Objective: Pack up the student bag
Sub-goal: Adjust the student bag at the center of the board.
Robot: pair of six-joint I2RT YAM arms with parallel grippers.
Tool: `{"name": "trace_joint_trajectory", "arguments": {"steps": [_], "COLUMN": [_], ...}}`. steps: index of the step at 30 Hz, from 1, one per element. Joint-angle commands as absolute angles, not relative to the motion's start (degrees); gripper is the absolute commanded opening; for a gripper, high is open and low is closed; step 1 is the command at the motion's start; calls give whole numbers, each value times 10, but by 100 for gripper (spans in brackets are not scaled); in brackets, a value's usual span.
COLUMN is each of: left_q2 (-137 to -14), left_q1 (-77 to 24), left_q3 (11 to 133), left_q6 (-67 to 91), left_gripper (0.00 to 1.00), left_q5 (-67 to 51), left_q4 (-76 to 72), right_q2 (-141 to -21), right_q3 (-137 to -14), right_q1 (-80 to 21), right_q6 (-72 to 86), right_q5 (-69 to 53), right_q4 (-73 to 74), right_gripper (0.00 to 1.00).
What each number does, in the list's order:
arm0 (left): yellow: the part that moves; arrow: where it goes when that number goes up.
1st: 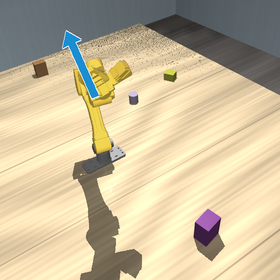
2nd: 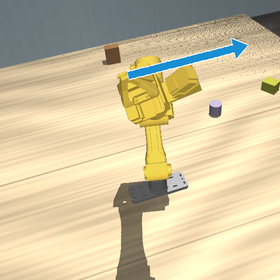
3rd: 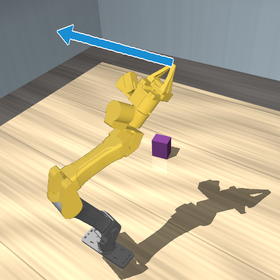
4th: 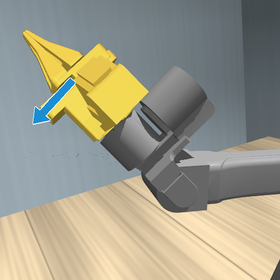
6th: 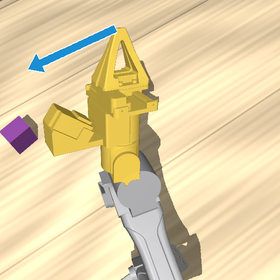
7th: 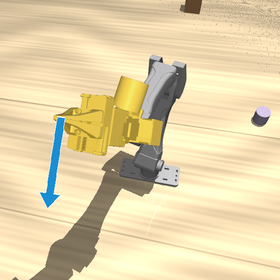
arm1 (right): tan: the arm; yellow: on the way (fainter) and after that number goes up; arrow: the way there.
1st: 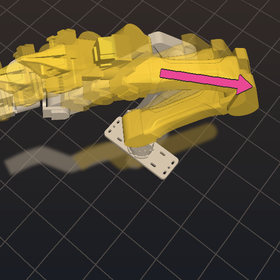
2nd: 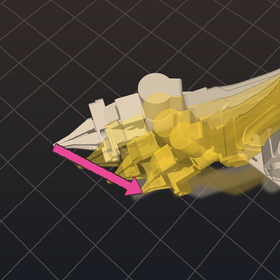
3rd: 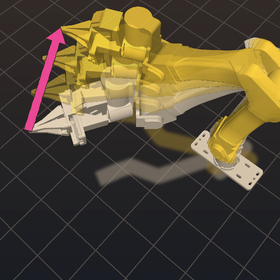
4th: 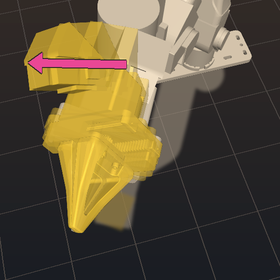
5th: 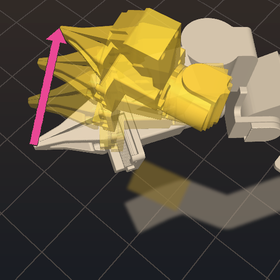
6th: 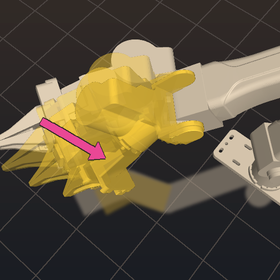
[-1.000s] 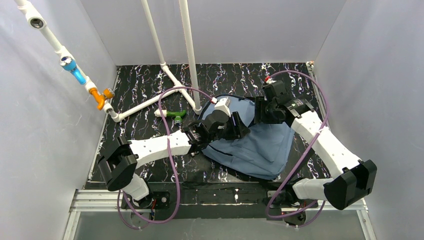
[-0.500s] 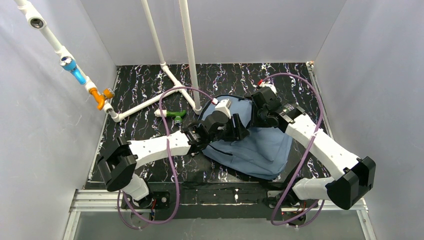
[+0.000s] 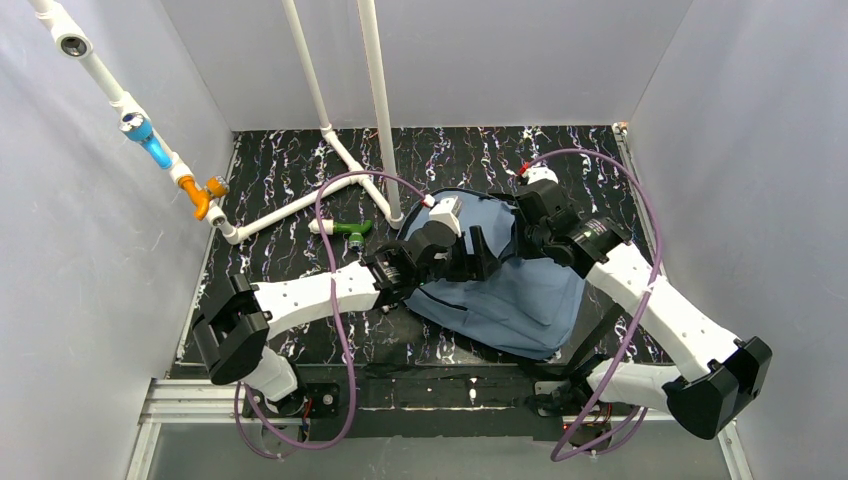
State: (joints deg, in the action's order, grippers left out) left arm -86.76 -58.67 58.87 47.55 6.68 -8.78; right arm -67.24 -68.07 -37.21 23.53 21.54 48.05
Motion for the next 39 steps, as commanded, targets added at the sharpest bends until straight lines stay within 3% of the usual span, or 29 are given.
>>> {"name": "trace_joint_trajectory", "arguments": {"steps": [1,6,16,19,23,26,28,35,39], "left_q2": [-851,-828,-923,-928,-936,-937,-937,-979,-1006], "left_q1": [-585,-585,-582,-583,-586,-586,-586,-586,-588], "left_q3": [618,614,693,711,707,698,699,736,766], "left_q6": [469,469,455,446,454,457,452,447,438], "left_gripper": [73,81,80,75,58,55,56,74,76], "left_q5": [61,80,21,11,1,17,44,83,93], "left_q4": [-78,-79,-77,-76,-77,-77,-76,-68,-57], "right_q2": [-637,-619,-618,-617,-620,-620,-617,-615,-615], "right_q3": [-673,-670,-691,-696,-693,-691,-689,-685,-687], "right_q1": [-370,-370,-369,-369,-368,-367,-367,-367,-367], "right_q6": [145,91,66,64,61,67,69,69,66], "right_q5": [244,226,200,199,206,208,199,189,189], "right_q4": [494,482,453,451,451,452,450,448,447], "right_gripper": [1,1,1,1,1,1,1,1,1]}}
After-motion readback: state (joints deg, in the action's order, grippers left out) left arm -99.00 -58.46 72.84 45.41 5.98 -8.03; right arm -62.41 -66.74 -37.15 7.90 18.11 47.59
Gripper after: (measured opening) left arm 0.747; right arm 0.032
